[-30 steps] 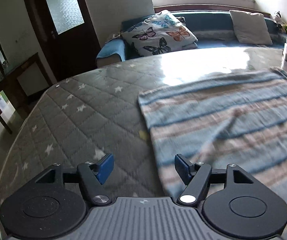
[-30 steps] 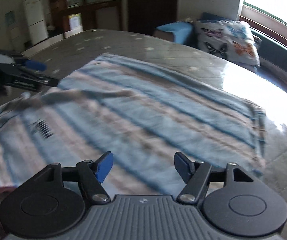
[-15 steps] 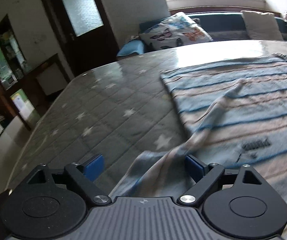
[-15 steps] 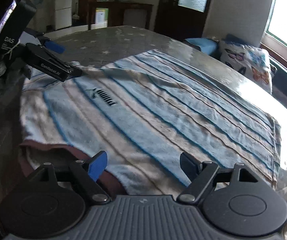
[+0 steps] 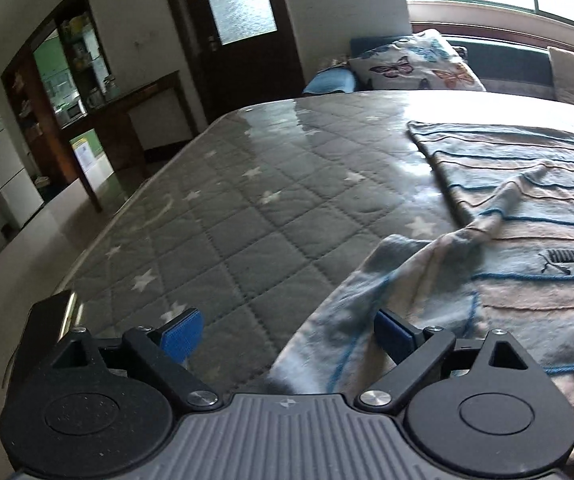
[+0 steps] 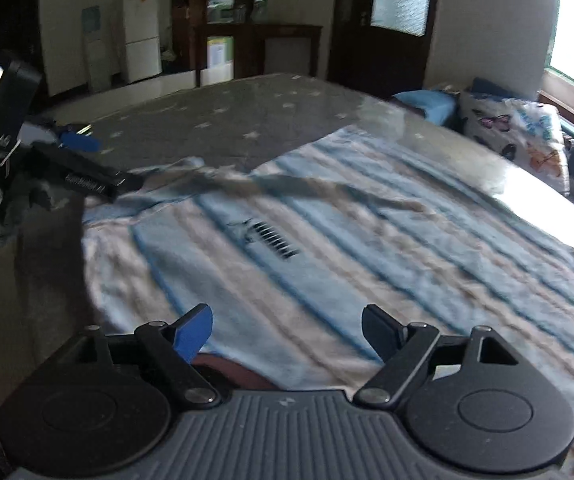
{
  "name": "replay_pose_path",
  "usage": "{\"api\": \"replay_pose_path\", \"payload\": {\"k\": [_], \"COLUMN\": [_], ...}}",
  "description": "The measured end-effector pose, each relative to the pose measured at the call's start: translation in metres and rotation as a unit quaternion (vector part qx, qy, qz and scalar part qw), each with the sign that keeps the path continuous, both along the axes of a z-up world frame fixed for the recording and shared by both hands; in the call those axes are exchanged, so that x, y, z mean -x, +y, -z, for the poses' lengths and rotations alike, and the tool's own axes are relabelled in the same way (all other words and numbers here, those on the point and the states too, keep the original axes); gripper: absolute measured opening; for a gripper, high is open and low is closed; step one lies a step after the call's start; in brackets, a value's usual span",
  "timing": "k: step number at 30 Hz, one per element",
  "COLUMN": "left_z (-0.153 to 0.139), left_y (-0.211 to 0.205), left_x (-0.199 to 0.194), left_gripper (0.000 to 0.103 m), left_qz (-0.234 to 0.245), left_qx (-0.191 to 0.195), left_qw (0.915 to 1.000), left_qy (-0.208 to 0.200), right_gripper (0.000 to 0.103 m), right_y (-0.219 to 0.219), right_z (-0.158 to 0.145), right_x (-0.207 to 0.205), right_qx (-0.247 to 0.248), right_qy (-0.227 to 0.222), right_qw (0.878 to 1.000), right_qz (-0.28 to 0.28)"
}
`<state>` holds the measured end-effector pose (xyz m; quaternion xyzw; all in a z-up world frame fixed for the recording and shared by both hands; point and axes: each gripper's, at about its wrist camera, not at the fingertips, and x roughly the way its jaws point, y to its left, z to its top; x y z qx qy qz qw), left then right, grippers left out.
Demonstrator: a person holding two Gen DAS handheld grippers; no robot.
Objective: Fold clothes
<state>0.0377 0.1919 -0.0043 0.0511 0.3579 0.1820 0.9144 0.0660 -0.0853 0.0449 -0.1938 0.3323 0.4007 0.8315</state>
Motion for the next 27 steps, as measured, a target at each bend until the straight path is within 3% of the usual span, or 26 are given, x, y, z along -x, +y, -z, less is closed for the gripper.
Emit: {"api": "replay_pose_path", "payload": {"k": [5,10,23,27], "left_z": [0.0,-0.004,-0.002,-0.002], "left_y": [0.01,0.017,0.02,0.015], "left_x": [0.011,0.025,0.045,0.045], "left_gripper": [0.094,0.093,0.06,0.057], "left_qz": [-0.026,-0.048,-0.049,-0.045], "left_qx": [0.012,0.04,0.145,0.146], "left_qw": [0.9996,0.9979,0.9881,0.9881], "left_qy": [-0.004,-0.015,-0.017,-0.02], "right_gripper": [0.084,0.085,0.087,0.087], "right_y": [0.007,0.012,0.042,0.055], "right_z": [0.009,-0.002,0.004,0.006], "right_x": [0.021,0.032,0.033,0.028], "right_qx": [0.016,0.017,0.011,0.009], "right_qy": [0.008,-0.024,-0.017,-0.011], "right_qw": [0.999,0.998,0.997,0.998], "right_qz": [-0.036,-0.049,-0.068,-0.065]}}
